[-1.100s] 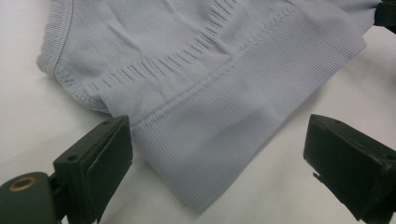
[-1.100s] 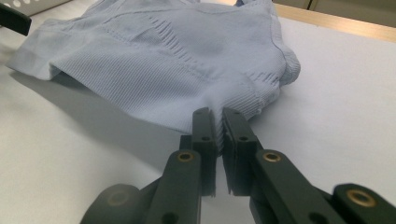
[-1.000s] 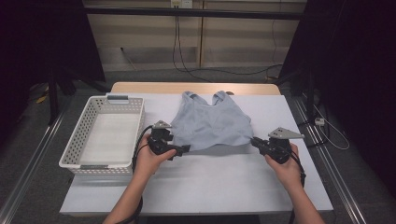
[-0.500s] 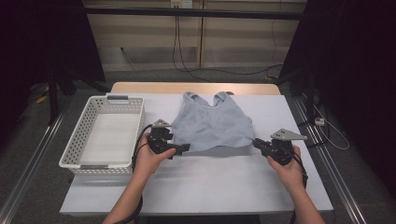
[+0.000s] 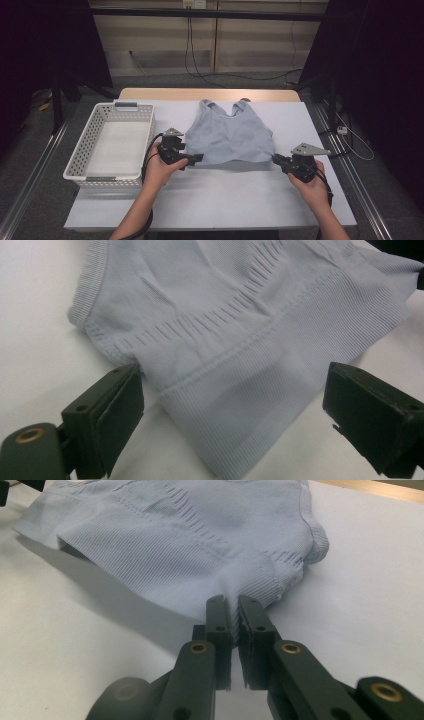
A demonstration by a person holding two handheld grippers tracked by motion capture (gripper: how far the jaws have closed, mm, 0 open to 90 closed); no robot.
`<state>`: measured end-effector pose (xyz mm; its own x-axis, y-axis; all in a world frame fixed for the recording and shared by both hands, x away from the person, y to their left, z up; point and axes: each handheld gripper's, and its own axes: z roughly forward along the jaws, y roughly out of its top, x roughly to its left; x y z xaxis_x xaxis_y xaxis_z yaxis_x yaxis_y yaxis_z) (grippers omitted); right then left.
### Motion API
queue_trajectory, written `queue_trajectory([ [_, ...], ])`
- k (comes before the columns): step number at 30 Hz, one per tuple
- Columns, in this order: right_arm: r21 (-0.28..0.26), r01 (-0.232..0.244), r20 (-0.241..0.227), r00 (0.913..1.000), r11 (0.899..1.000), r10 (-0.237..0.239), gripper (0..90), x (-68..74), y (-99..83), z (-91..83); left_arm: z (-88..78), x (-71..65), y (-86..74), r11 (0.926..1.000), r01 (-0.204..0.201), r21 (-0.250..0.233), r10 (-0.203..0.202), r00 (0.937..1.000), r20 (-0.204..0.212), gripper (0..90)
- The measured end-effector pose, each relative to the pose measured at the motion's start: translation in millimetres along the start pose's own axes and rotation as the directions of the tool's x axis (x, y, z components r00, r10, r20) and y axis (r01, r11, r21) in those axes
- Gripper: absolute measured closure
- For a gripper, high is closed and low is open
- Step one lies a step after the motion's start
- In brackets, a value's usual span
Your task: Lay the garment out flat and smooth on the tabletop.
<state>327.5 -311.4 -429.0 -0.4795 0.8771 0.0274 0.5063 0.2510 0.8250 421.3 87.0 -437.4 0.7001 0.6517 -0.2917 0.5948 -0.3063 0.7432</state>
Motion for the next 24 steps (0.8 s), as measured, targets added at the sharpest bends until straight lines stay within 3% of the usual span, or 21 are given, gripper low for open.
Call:
queue_trajectory([
  [10,-0.032,0.003,-0.002,1.0000,0.999,-0.003,84.2,1.4,-2.4,-4.7,0.2,0.3,-1.1,0.9998,-0.019,0.005,0.019,0.9998,-0.005,15.7],
  [20,-0.034,0.000,-0.004,1.0000,0.999,0.000,84.2,2.4,-4.4,-6.6,-1.0,0.3,-2.0,0.9996,-0.027,0.012,0.028,0.9994,-0.021,31.0],
  [24,-0.033,0.002,-0.002,1.0000,0.999,-0.003,84.2,2.3,-6.2,-6.0,1.4,2.1,-3.4,0.9991,-0.033,0.024,0.033,0.9994,-0.009,35.7],
])
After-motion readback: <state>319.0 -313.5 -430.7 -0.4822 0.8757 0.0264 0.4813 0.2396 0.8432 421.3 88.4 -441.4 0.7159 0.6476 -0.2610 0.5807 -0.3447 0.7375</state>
